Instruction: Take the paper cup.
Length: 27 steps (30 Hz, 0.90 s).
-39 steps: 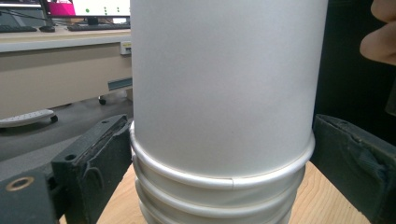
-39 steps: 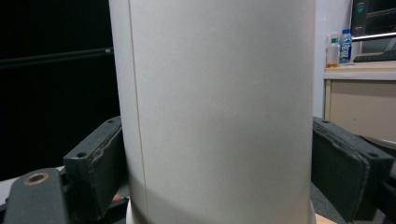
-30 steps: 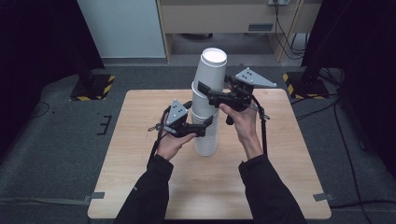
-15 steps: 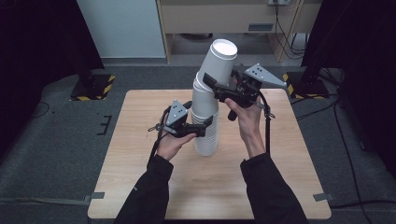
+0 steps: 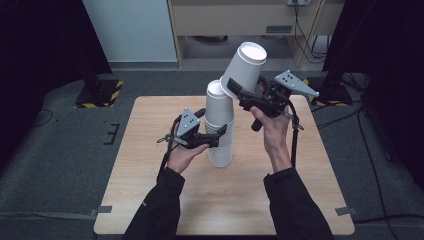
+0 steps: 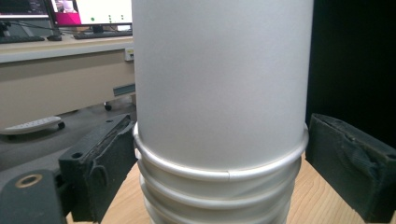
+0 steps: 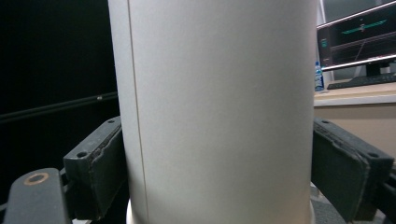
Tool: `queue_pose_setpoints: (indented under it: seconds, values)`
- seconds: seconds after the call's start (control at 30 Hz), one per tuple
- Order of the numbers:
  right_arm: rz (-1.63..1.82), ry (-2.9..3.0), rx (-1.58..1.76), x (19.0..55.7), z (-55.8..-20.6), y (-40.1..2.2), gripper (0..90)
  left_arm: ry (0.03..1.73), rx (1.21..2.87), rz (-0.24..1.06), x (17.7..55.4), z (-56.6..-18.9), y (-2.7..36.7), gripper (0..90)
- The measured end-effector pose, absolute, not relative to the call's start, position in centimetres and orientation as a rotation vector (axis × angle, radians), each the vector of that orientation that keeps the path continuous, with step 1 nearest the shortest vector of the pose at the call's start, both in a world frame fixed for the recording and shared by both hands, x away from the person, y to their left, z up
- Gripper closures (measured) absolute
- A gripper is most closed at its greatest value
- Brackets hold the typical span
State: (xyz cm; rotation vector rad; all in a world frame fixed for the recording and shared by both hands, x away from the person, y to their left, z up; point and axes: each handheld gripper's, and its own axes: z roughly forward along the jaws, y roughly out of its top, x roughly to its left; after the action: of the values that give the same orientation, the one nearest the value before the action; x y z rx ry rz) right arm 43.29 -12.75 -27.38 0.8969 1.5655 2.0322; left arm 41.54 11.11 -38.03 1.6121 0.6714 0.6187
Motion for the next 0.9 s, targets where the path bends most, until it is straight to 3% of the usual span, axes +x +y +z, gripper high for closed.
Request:
queue_pose_setpoints:
  seconds: [0.9]
  values:
    - [1.989,1.518,1.015,39.6,-29.5,-17.4,13.0,0.683,1.564,0.660,37.4,-39.0,14.5,17.4]
